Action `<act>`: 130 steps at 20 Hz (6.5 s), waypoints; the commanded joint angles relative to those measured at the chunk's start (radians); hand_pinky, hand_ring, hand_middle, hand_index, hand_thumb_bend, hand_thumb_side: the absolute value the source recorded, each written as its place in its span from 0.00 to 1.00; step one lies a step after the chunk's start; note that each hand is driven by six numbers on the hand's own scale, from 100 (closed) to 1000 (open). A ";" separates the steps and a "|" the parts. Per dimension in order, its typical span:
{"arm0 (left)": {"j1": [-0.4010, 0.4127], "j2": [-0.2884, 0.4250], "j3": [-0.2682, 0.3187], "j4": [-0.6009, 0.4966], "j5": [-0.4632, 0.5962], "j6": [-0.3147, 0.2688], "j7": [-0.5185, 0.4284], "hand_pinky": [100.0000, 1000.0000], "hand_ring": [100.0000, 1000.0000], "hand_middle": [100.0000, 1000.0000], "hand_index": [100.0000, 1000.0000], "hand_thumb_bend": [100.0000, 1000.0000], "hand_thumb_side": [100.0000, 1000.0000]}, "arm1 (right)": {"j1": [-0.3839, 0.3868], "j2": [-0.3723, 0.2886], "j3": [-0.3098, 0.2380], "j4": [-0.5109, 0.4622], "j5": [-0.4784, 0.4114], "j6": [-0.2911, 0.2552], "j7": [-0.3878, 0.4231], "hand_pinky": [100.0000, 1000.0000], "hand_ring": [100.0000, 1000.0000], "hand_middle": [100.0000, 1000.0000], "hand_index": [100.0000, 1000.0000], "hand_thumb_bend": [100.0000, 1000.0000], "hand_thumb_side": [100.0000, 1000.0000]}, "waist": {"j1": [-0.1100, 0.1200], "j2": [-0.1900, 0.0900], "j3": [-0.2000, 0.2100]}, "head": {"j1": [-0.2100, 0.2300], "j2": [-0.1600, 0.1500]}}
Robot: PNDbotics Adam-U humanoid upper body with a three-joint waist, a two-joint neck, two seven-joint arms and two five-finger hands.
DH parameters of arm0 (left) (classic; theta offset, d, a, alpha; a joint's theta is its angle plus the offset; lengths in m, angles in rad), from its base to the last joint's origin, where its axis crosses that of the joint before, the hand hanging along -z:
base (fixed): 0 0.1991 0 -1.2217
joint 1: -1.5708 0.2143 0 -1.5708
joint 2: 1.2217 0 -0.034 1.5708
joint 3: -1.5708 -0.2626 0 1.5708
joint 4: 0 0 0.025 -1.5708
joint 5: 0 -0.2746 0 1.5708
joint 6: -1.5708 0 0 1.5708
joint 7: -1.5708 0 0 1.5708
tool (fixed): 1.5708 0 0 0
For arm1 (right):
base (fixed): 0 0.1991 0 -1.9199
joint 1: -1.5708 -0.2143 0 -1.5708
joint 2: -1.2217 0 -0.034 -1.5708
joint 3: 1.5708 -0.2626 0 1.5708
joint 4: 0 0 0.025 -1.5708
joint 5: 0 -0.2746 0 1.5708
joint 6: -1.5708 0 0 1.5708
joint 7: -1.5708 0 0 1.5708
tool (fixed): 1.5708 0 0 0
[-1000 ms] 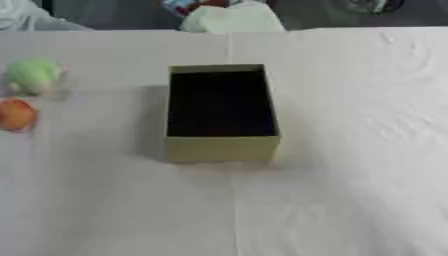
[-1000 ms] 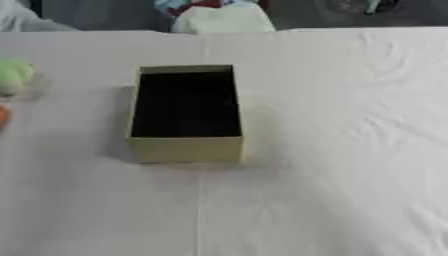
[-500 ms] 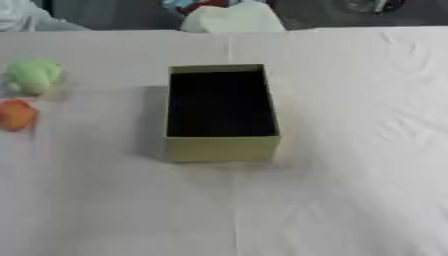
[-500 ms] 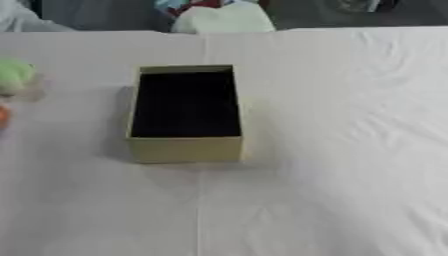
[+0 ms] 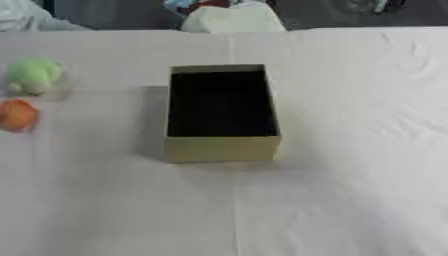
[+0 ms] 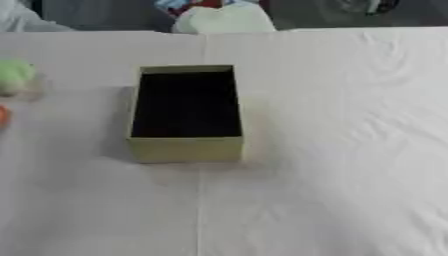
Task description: Pick up objects on the table and place them in the box.
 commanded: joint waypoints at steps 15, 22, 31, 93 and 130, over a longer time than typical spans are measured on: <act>-0.142 -0.059 -0.091 0.211 -0.127 -0.091 -0.081 0.82 0.79 0.78 0.87 0.48 0.13 | -0.016 -0.027 -0.003 -0.016 -0.015 0.002 0.008 0.75 0.72 0.71 0.77 0.00 1.00 | 0.007 -0.016 -0.013 | 0.014 0.002; -0.166 -0.104 -0.108 0.293 -0.154 -0.111 -0.072 0.79 0.77 0.77 0.85 0.46 0.11 | -0.017 -0.024 -0.002 -0.016 -0.017 0.001 0.009 0.75 0.72 0.71 0.77 0.00 1.00 | 0.007 -0.014 -0.016 | 0.016 0.001; -0.196 -0.149 -0.111 0.369 -0.187 -0.105 -0.035 0.78 0.77 0.78 0.86 0.34 0.12 | -0.020 -0.022 0.000 -0.016 -0.020 0.001 0.012 0.75 0.72 0.71 0.77 0.00 1.00 | 0.006 -0.010 -0.018 | 0.021 -0.001; -0.625 -0.643 -0.318 0.052 -0.232 -0.198 -0.102 0.45 0.46 0.46 0.65 0.13 0.14 | -0.056 -0.006 0.019 -0.016 -0.050 -0.001 0.041 0.75 0.72 0.71 0.77 0.00 1.00 | 0.003 -0.023 -0.026 | 0.063 0.012; -0.563 -0.743 -0.287 0.204 -0.442 -0.275 -0.066 0.69 0.71 0.72 0.84 0.44 0.41 | -0.052 0.001 0.015 -0.016 -0.051 -0.002 0.038 0.75 0.72 0.71 0.77 0.00 1.00 | 0.002 -0.021 -0.029 | 0.068 0.003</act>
